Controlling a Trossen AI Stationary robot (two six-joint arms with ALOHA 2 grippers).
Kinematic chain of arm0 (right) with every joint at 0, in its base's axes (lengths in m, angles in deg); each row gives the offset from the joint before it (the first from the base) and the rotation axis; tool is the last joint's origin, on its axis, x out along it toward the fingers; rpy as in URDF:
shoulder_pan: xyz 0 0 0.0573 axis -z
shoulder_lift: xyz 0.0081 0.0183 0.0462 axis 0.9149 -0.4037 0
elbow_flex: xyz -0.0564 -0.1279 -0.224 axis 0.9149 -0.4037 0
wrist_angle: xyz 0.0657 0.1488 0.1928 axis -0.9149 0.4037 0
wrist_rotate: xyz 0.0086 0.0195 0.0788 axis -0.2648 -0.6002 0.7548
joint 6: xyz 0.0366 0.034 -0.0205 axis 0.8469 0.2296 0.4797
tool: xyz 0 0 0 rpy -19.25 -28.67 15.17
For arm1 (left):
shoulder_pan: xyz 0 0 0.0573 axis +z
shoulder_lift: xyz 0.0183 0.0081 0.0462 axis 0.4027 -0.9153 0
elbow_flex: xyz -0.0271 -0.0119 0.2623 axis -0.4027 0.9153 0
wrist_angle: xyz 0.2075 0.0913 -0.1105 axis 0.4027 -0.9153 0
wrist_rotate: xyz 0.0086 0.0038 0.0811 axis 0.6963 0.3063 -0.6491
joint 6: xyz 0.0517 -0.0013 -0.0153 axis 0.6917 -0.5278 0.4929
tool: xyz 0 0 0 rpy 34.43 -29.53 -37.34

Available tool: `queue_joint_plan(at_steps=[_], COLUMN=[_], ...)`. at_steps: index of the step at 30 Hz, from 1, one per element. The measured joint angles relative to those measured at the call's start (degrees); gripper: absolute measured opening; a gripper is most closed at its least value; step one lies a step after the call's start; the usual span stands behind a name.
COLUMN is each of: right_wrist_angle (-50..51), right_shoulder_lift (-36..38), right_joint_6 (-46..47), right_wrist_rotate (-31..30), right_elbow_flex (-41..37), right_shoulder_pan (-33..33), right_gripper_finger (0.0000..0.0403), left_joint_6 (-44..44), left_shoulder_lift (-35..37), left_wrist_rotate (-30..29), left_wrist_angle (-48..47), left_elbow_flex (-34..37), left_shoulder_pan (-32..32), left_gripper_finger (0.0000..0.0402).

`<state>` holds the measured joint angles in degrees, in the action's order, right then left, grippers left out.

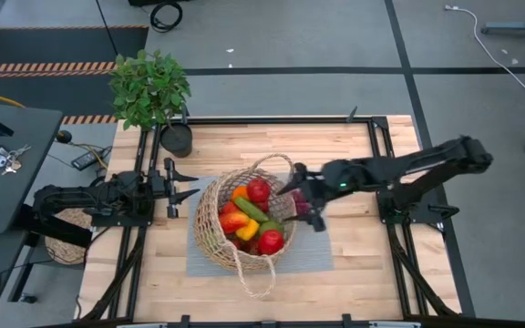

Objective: Build produce basket
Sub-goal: Put the grapes in the basket

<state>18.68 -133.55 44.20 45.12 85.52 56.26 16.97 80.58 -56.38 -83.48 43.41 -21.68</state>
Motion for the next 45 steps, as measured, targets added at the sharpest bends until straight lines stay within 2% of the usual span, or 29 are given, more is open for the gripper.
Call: queue_joint_plan(at_steps=[4,11,18,22,28,34,39,45], right_wrist_angle=[-12.6,-30.5,-35.2,-36.2,-36.3,-38.2,-38.6,-38.6], right_shoulder_lift=[7.7,17.9,20.6,17.7,11.6,4.9,0.8,-5.1], right_joint_6=[0.2,2.0,10.7,13.3,16.1,16.1,17.8,18.2], right_wrist_rotate=[-1.3,-13.3,-18.5,-22.8,-24.1,-32.5,-37.0,-38.7], right_elbow_flex=[-12.2,-30.9,-42.2,-44.6,-45.1,-45.1,-44.9,-42.6], right_shoulder_pan=[-0.1,-1.7,-2.1,-2.1,-3.7,-6.4,-7.2,-7.2], right_gripper_finger=[0.0346,0.0346,0.0346,0.0346,0.0346,0.0346,0.0346,0.0346], left_joint_6=[0.0,0.0,0.0,0.0,0.0,0.0,0.0,0.0], left_shoulder_lift=[0.0,0.0,0.0,0.0,0.0,0.0,0.0,0.0], left_wrist_rotate=[0.0,0.0,0.0,0.0,0.0,0.0,0.0,0.0], left_wrist_angle=[0.0,0.0,0.0,0.0,0.0,0.0,0.0,0.0], left_elbow_flex=[0.0,0.0,0.0,0.0,0.0,0.0,0.0,0.0], left_shoulder_pan=[0.0,0.0,0.0,0.0,0.0,0.0,0.0,0.0], left_gripper_finger=[0.016,0.016,0.016,0.016,0.016,0.016,0.016,0.016])
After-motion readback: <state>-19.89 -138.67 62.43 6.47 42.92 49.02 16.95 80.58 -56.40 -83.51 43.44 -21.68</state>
